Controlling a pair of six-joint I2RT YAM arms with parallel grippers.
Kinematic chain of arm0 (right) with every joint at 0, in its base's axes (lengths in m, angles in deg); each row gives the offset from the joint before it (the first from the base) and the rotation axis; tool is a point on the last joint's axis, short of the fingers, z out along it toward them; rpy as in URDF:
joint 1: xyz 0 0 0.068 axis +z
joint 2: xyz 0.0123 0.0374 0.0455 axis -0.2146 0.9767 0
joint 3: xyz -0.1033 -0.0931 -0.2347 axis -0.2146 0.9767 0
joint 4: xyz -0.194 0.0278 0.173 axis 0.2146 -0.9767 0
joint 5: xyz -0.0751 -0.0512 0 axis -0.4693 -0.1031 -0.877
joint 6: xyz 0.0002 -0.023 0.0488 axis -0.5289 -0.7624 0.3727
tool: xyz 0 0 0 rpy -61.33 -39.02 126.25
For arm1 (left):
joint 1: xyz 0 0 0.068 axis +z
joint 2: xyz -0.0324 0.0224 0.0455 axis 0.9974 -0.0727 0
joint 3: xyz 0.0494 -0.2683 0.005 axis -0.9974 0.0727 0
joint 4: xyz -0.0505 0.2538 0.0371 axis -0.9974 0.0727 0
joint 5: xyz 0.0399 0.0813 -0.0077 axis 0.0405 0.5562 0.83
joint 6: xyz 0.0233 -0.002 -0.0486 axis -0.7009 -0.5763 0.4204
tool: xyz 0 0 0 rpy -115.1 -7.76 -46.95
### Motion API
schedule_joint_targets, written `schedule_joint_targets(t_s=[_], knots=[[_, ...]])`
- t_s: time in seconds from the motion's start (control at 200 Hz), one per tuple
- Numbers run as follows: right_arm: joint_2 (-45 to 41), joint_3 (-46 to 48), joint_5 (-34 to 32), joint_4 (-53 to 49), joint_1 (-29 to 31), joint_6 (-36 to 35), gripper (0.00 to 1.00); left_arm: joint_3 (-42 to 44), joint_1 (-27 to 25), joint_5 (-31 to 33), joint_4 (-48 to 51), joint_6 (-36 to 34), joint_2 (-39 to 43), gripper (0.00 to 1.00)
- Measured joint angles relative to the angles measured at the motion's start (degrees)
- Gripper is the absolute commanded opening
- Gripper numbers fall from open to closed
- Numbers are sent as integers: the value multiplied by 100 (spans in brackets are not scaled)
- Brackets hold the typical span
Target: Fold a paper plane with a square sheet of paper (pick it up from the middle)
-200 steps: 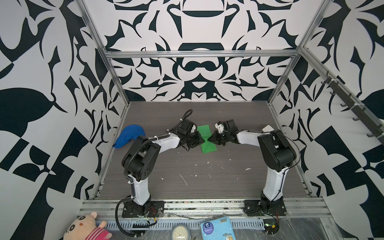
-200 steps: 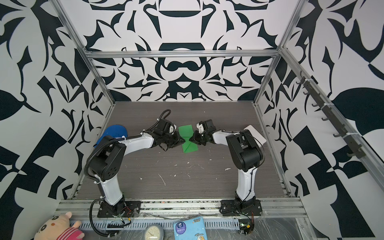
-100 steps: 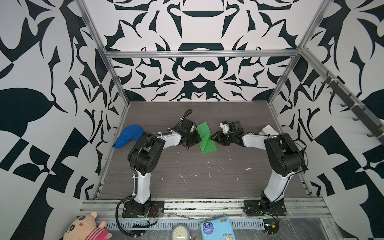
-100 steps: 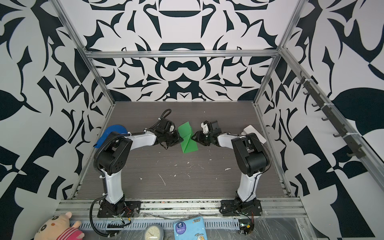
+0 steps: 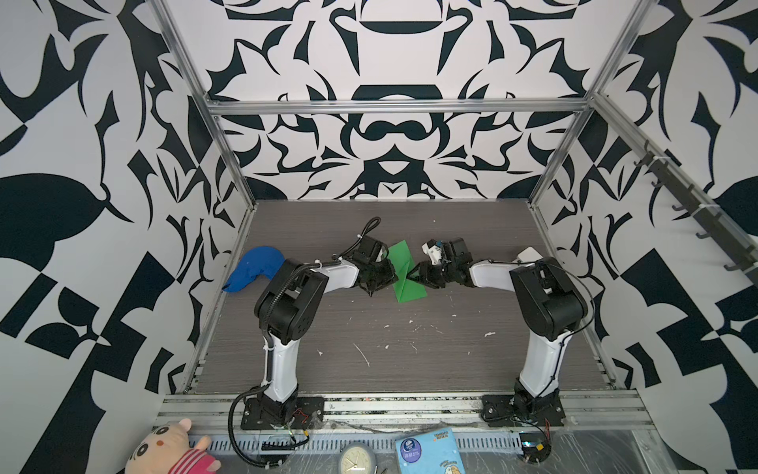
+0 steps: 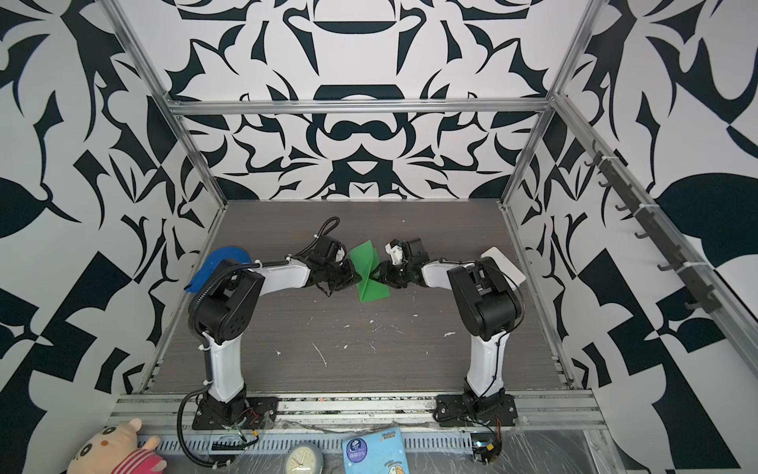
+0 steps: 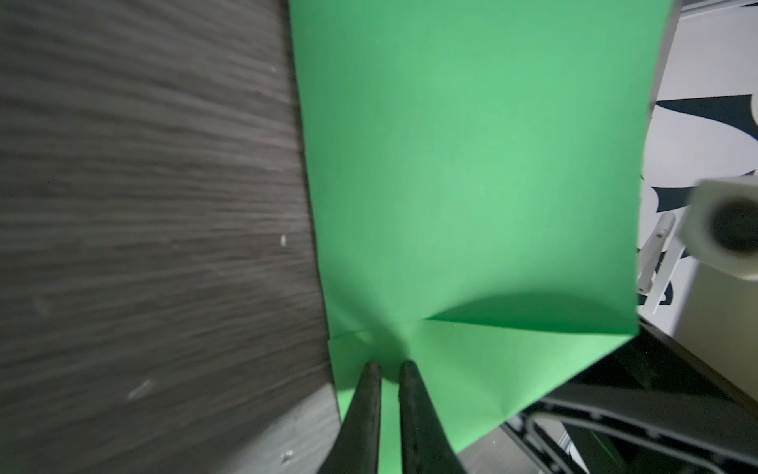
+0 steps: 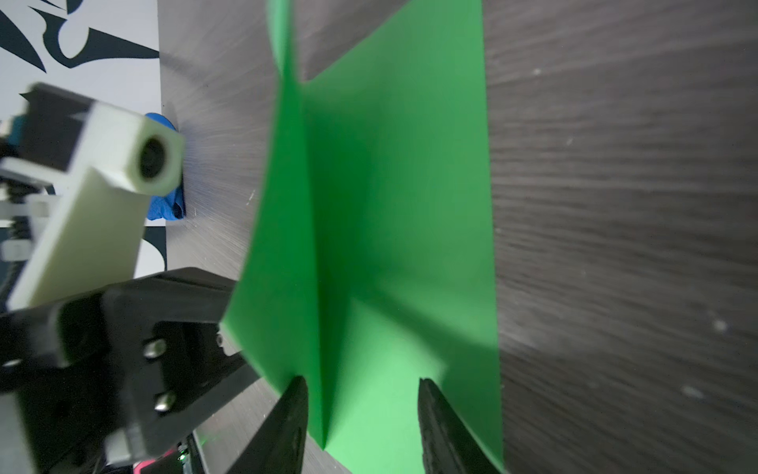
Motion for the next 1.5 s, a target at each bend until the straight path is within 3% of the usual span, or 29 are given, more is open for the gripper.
schedule_joint_targets(t_s=[0.23,0.84,1.255,1.495], knots=[[-446,234,-138,26,0,-157,46,0,0,-2,13,-9,-59,14],[334,-72,63,372,11,299,46,0,0,-2,15,-24,-57,14],[636,-164,601,841,92,730,36,66,9,50,98,-24,72,16],[638,-164,765,1064,201,874,26,131,22,74,101,-24,98,14]])
